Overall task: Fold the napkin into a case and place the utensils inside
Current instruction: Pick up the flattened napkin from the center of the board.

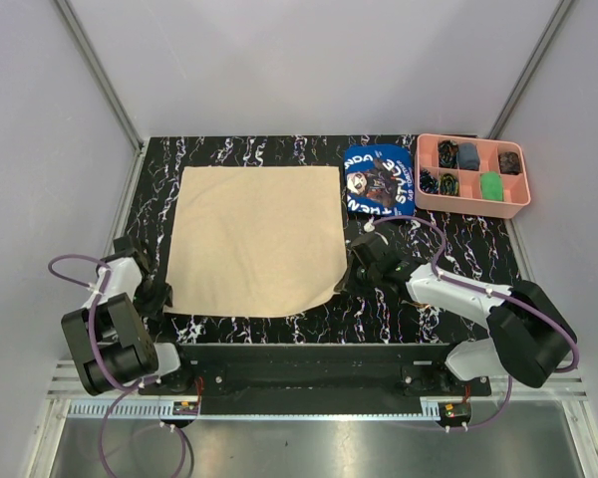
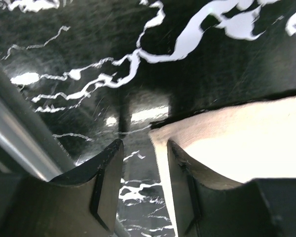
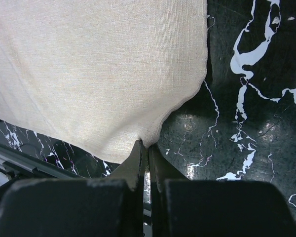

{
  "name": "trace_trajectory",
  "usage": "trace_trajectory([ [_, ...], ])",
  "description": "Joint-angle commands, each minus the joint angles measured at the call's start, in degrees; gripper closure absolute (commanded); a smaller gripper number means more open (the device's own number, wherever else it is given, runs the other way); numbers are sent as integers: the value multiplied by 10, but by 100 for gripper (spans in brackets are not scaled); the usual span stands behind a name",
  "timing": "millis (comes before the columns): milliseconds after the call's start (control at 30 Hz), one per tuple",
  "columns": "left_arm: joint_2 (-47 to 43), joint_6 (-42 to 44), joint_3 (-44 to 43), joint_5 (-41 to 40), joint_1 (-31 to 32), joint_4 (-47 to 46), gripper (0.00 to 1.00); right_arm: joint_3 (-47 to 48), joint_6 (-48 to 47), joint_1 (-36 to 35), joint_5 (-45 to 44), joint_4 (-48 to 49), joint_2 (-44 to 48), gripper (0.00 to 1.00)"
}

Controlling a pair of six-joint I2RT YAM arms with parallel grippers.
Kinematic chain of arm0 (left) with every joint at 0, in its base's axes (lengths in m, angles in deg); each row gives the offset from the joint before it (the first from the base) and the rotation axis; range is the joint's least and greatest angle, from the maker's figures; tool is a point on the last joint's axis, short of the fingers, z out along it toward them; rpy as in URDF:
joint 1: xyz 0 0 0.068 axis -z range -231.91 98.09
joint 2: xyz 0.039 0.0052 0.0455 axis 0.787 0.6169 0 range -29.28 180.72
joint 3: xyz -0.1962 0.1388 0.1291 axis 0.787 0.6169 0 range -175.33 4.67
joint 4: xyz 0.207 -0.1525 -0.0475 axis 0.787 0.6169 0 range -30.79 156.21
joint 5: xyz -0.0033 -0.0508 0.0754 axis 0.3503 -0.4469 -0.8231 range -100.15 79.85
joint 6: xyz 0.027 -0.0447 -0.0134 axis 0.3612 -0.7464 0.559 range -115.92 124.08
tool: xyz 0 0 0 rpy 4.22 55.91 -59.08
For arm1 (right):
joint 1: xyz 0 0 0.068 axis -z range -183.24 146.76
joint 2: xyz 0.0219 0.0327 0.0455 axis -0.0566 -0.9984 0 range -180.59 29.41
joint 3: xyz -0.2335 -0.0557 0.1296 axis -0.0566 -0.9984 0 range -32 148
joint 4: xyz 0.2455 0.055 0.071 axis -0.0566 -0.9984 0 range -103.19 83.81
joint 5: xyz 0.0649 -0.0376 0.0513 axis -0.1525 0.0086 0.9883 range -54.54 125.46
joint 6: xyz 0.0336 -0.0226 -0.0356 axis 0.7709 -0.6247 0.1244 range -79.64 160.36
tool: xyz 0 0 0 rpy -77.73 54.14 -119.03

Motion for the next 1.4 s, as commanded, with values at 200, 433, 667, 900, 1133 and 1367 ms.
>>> trace_trajectory([
  [200,20,3,20,-22,-2,-77,57,-7,-3,6,8,21,1,100],
  [433,18,-6,50,1,-2,-115,75,-15,4,5,9,20,8,100],
  [667,-12,1,58,10,-5,-130,96,-23,7,7,6,22,14,100],
  [900,-55,20,50,31,-5,-126,100,-22,-31,8,6,23,28,100],
  [1133,-208,18,33,46,-4,-94,100,-5,-85,12,-1,11,76,100],
  [1367,-143,28,24,44,-4,-57,100,-12,-72,14,-10,6,100,100],
])
